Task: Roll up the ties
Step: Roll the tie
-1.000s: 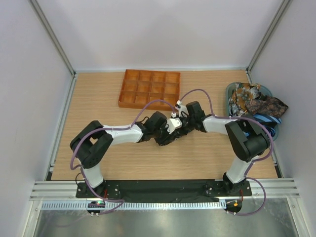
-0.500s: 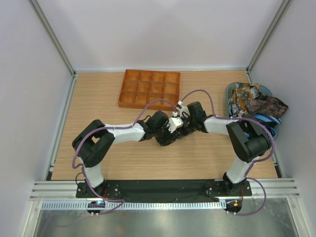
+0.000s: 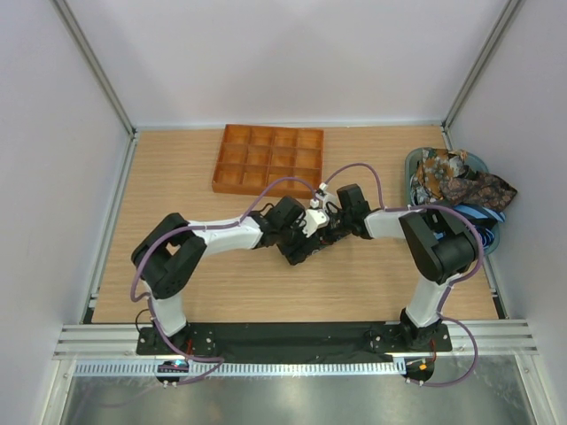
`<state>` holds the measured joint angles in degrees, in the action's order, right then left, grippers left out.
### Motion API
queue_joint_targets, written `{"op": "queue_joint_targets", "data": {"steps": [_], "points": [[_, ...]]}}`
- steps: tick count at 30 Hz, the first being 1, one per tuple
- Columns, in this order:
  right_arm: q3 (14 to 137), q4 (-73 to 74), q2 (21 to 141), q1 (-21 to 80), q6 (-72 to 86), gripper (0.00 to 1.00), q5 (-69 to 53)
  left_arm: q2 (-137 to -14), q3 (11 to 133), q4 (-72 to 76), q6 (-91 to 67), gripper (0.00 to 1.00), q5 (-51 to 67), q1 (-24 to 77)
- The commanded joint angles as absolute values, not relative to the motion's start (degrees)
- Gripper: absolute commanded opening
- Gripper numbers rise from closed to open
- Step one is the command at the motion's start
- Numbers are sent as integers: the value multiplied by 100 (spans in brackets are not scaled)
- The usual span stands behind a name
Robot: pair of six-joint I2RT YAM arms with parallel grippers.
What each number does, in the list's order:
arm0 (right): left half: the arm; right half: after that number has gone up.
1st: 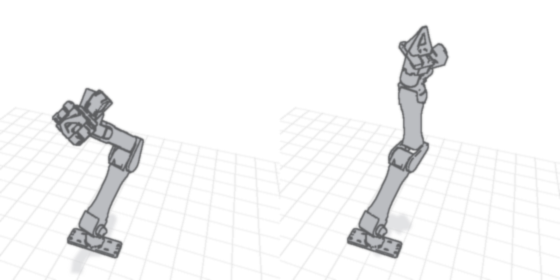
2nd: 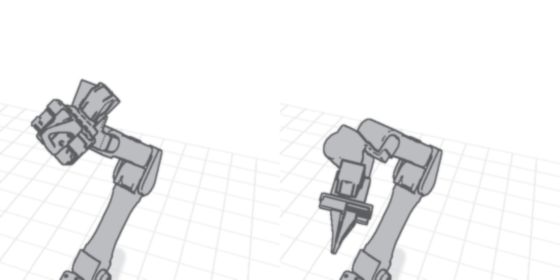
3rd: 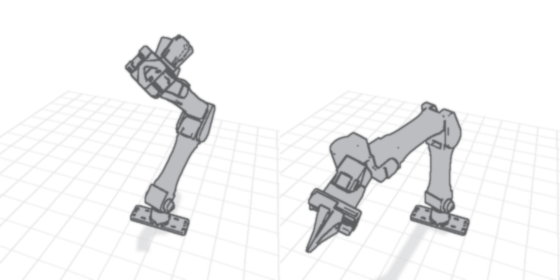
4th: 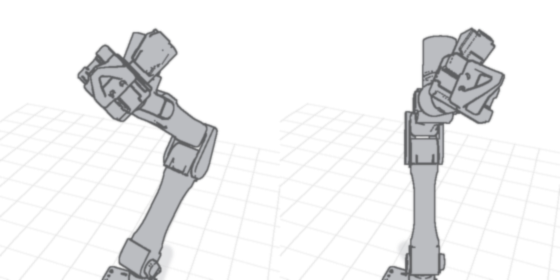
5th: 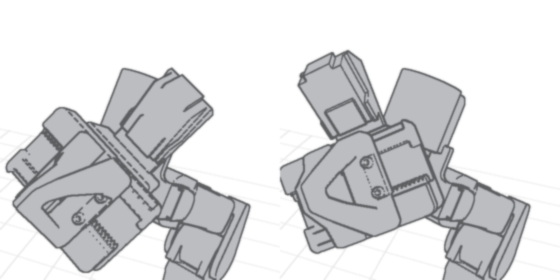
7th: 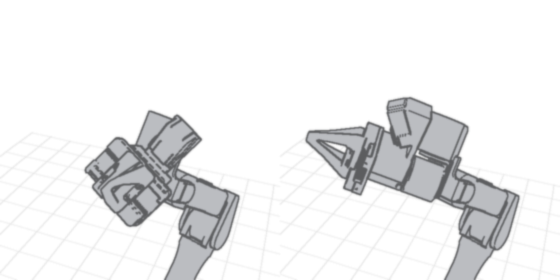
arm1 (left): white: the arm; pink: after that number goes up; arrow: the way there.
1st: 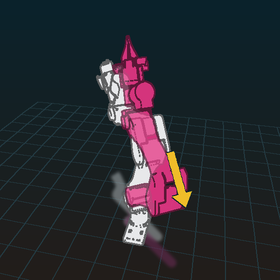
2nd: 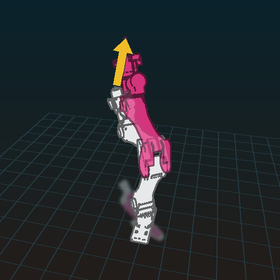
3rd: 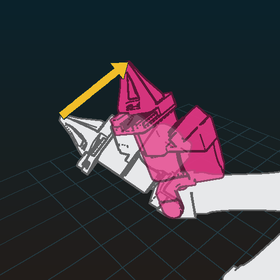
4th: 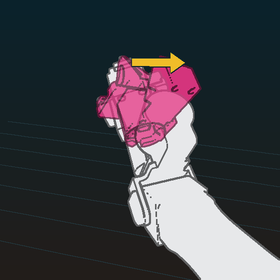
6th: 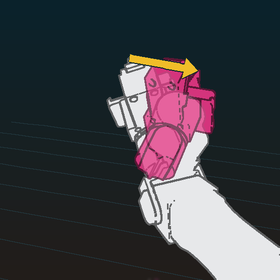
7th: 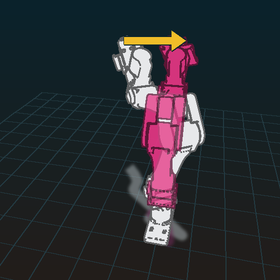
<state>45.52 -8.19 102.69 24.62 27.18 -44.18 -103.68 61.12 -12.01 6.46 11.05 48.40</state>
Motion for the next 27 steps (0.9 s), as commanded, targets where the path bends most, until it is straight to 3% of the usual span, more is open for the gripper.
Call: {"op": "queue_joint_targets", "data": {"steps": [1,2,10,19,27], "points": [[4438,-589,10564,2496,2470,32,-3894,-10503,6381,-1406,721,71,1213,4843],[4438,-589,10573,2479,2461,32,-3885,-10512,6398,-1406,729,75,1213,4843],[4465,-606,10608,2496,2452,32,-3902,-10652,6592,-1476,844,78,1187,4843],[4526,-536,10608,2496,2426,33,-3885,-10951,6618,-1898,809,51,1046,4869],[4667,-510,10257,2487,2628,52,-4008,-10863,6416,-2030,607,37,906,4922]]}}
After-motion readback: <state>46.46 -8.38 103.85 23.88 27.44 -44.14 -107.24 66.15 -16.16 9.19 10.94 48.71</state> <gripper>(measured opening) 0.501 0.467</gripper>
